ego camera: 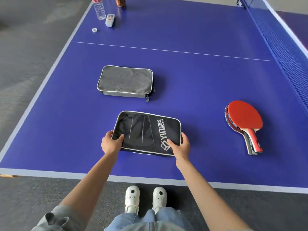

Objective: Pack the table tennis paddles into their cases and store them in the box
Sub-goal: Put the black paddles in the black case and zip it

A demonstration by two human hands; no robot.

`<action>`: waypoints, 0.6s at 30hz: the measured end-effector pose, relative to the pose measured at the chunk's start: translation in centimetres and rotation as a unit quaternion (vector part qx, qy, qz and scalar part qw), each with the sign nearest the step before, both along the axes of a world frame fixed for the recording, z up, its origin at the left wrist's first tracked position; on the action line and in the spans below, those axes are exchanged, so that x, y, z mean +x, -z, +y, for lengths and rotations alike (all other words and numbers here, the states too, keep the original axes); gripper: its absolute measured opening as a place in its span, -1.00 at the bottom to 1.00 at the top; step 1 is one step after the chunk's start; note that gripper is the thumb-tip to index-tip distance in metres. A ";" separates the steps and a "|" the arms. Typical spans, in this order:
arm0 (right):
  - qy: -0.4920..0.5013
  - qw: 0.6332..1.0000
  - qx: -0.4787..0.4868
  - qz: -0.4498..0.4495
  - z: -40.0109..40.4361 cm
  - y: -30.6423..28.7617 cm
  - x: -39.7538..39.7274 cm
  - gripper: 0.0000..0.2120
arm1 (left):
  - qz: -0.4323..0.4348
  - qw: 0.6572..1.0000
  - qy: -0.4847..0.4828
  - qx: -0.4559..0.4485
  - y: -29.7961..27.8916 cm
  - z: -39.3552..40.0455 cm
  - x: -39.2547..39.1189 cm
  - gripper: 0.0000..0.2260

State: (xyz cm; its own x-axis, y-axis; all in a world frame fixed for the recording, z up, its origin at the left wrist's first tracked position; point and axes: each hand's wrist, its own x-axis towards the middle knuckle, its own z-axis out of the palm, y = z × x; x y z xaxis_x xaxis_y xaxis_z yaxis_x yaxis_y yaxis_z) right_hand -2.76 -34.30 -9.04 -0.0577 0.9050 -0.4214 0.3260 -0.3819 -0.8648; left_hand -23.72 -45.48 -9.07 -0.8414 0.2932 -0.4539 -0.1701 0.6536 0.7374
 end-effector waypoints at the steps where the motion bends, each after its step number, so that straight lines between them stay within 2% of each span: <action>1: -0.011 1.000 0.004 0.005 -0.2 0.0 -1.4 -0.40 | 0.015 1.000 -0.006 -0.010 -0.1 -0.7 -1.1 -0.64; 9: -0.083 0.995 0.054 -0.003 -1.8 0.7 -10.8 -0.40 | 0.042 0.997 -0.029 -0.050 0.2 -3.9 -8.7 -0.66; 15: -0.077 0.994 0.079 -0.019 -2.1 1.7 -12.4 -0.42 | 0.091 0.995 -0.010 -0.045 0.8 -3.7 -10.2 -0.69; 18: -0.070 0.994 0.080 -0.023 -2.2 1.9 -12.6 -0.41 | 0.117 0.990 0.019 -0.075 0.8 -3.5 -10.0 -0.64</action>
State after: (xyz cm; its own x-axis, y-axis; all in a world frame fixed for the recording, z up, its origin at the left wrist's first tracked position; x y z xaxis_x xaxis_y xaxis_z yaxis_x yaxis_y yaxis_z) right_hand -15.32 -36.47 -10.94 -0.1721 0.9449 -0.2783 0.4079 -0.1888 -0.8933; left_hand -33.73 -48.94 -9.88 -0.9182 0.2703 -0.2895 0.0203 0.7620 0.6472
